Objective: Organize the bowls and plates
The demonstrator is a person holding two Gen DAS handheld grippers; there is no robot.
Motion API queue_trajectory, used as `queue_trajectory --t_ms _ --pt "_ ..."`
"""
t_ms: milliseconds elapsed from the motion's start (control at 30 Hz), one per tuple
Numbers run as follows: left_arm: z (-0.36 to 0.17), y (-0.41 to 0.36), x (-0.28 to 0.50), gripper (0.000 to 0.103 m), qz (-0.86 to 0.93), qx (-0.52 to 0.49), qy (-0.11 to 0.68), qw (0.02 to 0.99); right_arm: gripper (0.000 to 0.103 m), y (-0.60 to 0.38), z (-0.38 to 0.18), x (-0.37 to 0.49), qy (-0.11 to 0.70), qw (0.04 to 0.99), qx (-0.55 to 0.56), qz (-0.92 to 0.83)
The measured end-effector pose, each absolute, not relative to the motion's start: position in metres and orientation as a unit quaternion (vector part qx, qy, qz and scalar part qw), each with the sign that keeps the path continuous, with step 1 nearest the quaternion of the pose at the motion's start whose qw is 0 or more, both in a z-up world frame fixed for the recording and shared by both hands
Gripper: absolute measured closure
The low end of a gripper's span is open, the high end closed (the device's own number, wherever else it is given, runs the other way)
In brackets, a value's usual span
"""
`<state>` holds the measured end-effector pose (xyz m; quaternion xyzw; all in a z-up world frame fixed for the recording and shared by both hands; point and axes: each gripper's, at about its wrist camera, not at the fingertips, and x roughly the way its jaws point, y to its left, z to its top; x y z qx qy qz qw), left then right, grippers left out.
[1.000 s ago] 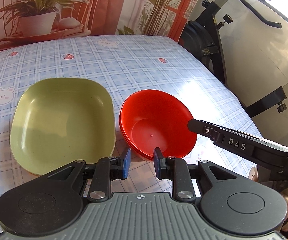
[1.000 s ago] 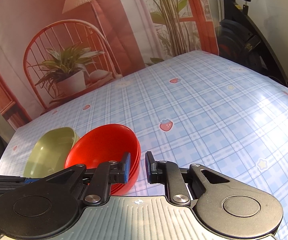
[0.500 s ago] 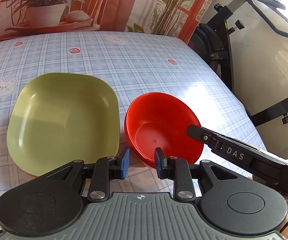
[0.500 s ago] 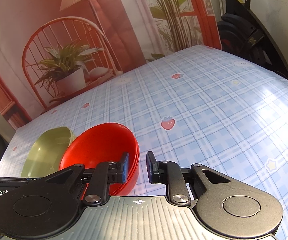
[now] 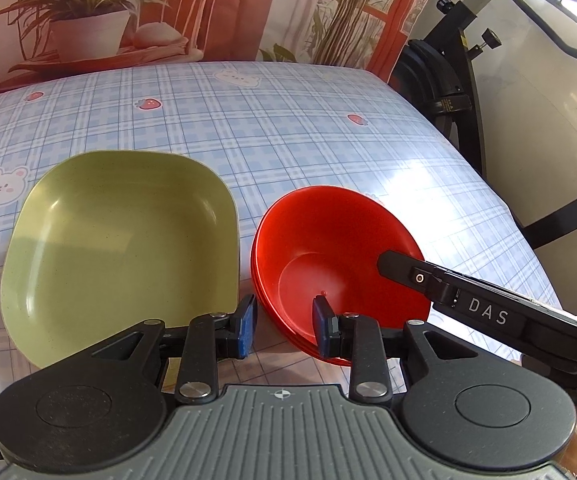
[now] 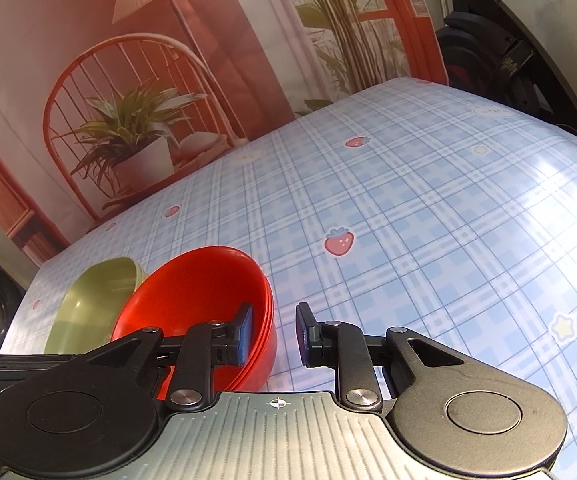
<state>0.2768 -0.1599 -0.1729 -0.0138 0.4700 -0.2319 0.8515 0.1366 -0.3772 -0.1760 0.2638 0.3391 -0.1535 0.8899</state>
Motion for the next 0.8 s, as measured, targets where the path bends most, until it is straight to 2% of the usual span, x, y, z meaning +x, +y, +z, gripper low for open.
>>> queue_trajectory --t_ms 267,800 --pt "-0.173 -0.166 0.278 0.072 -0.23 0.004 0.461 0.857 0.091 -0.376 -0.175 0.136 0.336 0.892 0.264 -0.145" --pt "-0.155 -0.166 0.264 0.073 -0.264 0.016 0.432 0.862 0.091 -0.371 -0.15 0.127 0.316 0.901 0.242 -0.17"
